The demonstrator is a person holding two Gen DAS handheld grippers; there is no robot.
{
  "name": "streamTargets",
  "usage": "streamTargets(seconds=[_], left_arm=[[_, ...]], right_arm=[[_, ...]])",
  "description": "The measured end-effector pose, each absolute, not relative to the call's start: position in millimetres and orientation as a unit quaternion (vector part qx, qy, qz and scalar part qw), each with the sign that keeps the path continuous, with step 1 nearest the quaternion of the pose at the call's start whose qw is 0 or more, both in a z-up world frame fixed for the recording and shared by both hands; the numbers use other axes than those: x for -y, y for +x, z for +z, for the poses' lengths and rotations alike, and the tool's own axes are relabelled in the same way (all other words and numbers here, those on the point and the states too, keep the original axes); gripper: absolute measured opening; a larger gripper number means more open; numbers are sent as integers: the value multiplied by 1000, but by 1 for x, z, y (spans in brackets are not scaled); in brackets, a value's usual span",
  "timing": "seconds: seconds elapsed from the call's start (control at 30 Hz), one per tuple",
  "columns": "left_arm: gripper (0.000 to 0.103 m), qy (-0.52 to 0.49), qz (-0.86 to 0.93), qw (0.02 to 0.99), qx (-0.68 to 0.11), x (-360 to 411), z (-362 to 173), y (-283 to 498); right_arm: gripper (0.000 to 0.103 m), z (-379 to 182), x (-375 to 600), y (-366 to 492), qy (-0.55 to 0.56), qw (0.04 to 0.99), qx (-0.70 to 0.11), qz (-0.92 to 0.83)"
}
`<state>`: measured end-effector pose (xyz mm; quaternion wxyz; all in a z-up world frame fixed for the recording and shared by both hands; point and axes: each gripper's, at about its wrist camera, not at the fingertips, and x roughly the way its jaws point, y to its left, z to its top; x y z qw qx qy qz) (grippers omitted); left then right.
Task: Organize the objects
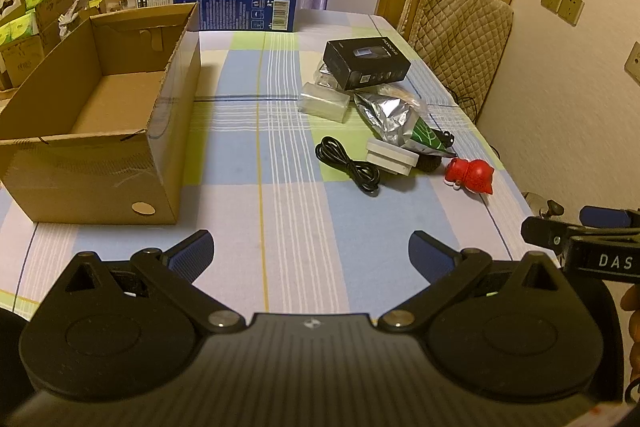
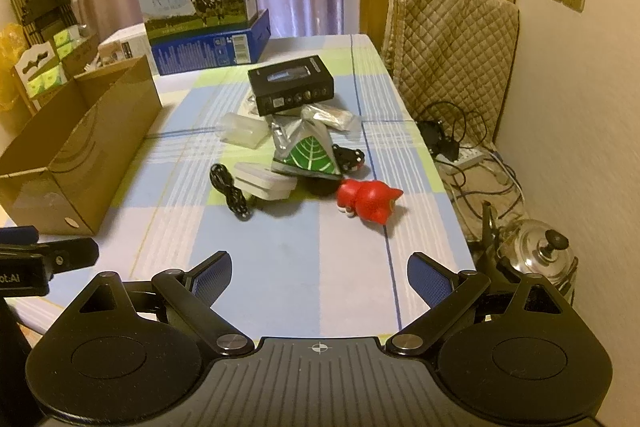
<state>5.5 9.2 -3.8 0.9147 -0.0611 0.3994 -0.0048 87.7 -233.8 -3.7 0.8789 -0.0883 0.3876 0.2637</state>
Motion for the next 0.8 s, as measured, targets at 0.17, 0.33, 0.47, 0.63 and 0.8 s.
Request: streamTargets(seconds=[0.17,0.33,0.47,0.63,0.8], left_arm=[[102,-60,-4,914,-402,-10,-5,9],[102,-58,-3,913,-405,-10,-7,12],[102,-57,-4,912,-407,-10,-8,16],[102,-54,-4,910,-412,-8,-12,21],[102,-52,-6,906,-420,-8,-16,29]], right_arm=[[93,-8,233,91,-92,875,-396,263],[93,-11,233,94,-91,872,-401,267],[93,-14,233,98,-88,870,-403,270],[93,-19,233,103,-90,867,-408,271],[93,-24,234,110,-90,864,-411,277]])
